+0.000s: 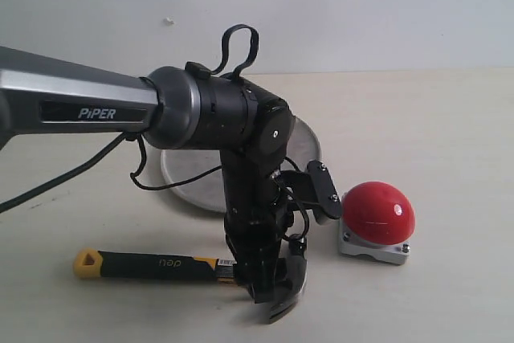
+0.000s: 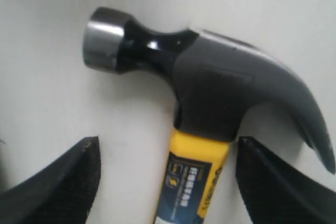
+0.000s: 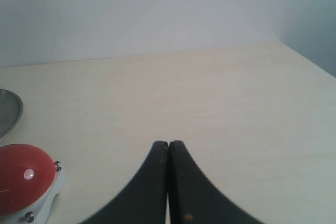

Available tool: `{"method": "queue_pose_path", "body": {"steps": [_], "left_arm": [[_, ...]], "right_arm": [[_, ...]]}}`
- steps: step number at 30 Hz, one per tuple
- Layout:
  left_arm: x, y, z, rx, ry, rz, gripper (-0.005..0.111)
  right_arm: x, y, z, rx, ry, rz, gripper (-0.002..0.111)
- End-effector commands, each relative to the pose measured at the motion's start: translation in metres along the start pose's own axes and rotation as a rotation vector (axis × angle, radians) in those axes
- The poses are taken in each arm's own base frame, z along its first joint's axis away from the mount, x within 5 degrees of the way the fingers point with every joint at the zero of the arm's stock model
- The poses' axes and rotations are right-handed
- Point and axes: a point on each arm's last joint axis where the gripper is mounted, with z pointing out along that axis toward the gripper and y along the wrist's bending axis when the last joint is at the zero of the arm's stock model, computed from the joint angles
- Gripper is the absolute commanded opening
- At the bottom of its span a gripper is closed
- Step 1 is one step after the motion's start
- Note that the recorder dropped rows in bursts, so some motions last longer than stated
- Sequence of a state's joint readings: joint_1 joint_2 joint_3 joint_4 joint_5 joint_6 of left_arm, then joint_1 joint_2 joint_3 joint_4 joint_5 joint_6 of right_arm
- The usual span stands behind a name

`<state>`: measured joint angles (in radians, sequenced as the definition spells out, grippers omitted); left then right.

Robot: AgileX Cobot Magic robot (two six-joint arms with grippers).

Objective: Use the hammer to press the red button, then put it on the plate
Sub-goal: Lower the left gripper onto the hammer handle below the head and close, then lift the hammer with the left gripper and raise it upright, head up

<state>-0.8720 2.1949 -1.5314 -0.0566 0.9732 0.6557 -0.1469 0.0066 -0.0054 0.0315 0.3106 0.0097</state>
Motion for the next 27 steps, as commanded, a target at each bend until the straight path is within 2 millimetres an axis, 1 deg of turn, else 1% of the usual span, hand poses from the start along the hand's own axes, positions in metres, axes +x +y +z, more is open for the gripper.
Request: {"method": "queue_pose_path", "body": {"steps": [1,3,10,12,14,15,22,25,27], "left_arm": [[-0.005,-0.003,0.004,0.023,-0.022,0.009,0.07],[-0.004,-0.003,0.007,0.028,-0.014,0.008,0.067],[-0.003,-0.003,0.013,0.037,0.002,0.009,0.038],[-0.003,-0.003,0.013,0.036,0.0,0.009,0.028],[-0.003,-0.002,0.013,0.034,0.002,0.011,0.014],[-0.003,-0.002,0.013,0.036,0.006,0.012,0.002],[0.001,-0.003,0.011,0.037,0.044,0.025,0.0],[0.0,-0.003,0.001,0.023,0.029,0.025,0.0],[0.0,-0.003,-0.01,0.007,0.008,0.027,0.0]], "right_arm": [[0.001,-0.001,0.0,0.009,-0.007,-0.012,0.0],[0.001,-0.001,0.0,0.009,-0.007,-0.012,0.0],[0.001,-0.001,0.0,0.009,-0.007,-0.012,0.0],[0.001,-0.001,0.0,0.009,-0.007,-0.012,0.0],[0.001,-0.001,0.0,0.009,-0.007,-0.012,0.0],[0.001,-0.001,0.0,0.009,-0.007,-0.012,0.0],[0.001,-0.001,0.0,0.009,-0.007,-0.012,0.0],[0.001,-0.001,0.0,0.009,-0.007,-0.012,0.0],[0.001,-0.001,0.0,0.009,-0.007,-0.012,0.0]]}}
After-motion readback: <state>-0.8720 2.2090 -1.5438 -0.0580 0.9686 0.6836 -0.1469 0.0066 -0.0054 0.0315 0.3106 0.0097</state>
